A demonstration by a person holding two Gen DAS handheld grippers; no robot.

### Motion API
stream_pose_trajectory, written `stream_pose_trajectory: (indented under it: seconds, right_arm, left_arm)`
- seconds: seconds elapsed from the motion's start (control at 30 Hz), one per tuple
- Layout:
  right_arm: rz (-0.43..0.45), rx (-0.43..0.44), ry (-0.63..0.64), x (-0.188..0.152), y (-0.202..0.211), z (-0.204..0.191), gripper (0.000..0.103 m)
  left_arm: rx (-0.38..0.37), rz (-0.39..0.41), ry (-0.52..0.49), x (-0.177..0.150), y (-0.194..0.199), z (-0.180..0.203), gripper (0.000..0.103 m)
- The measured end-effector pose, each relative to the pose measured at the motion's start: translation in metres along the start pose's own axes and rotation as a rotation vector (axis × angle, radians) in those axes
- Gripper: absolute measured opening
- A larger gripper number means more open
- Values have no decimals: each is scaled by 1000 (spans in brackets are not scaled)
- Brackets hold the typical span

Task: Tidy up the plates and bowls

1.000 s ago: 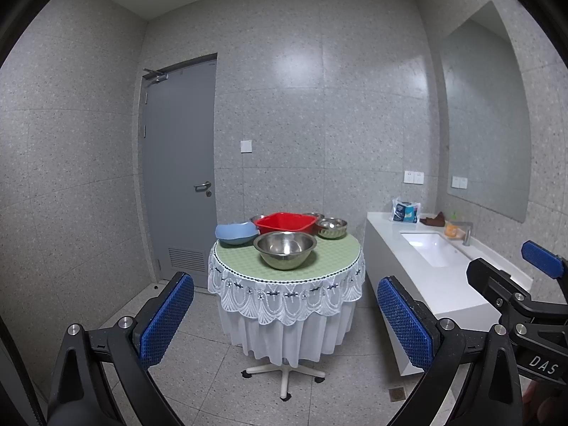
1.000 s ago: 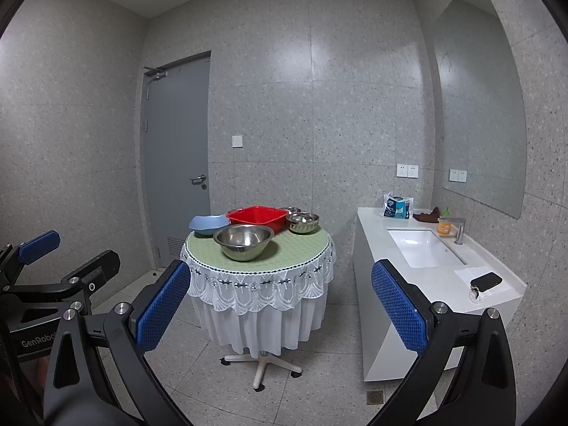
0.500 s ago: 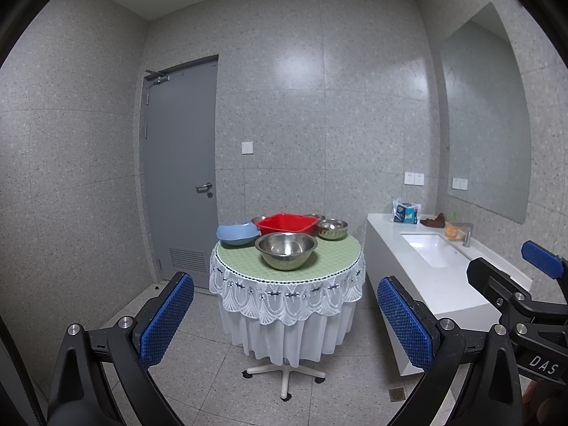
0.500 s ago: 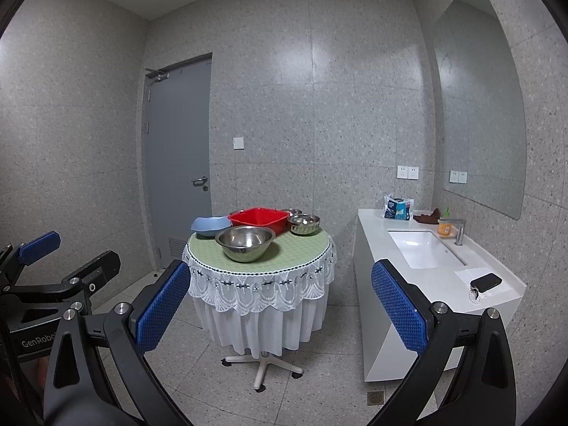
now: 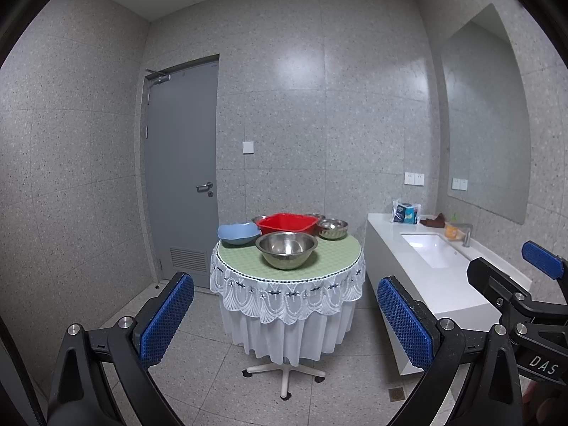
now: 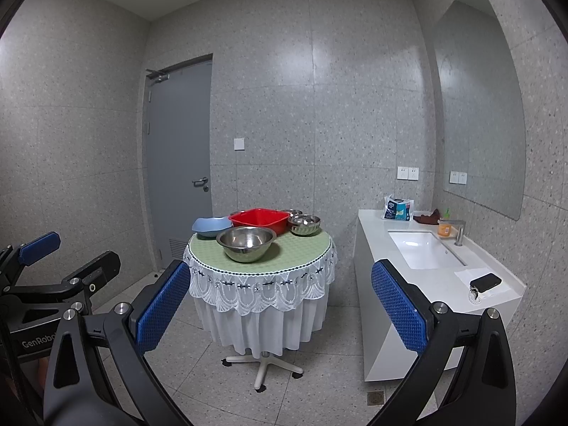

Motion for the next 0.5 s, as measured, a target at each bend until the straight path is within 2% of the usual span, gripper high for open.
stream_pose_trajectory:
  seconds: [0.5]
  right_arm:
    - [-1, 5, -4, 1, 2, 1, 103]
  left_arm:
    - [6, -1, -3, 0, 2, 1, 102]
Point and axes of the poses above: each gripper's, at about its wrist camera, not at the fingertips, and y roughly against the way its jaws point, z to its right, x to its top, the point moved 9 cm from there along -y, roughly the way its jaws point, and after that the axes turned 2 degrees about z, right-handed, at the moved point
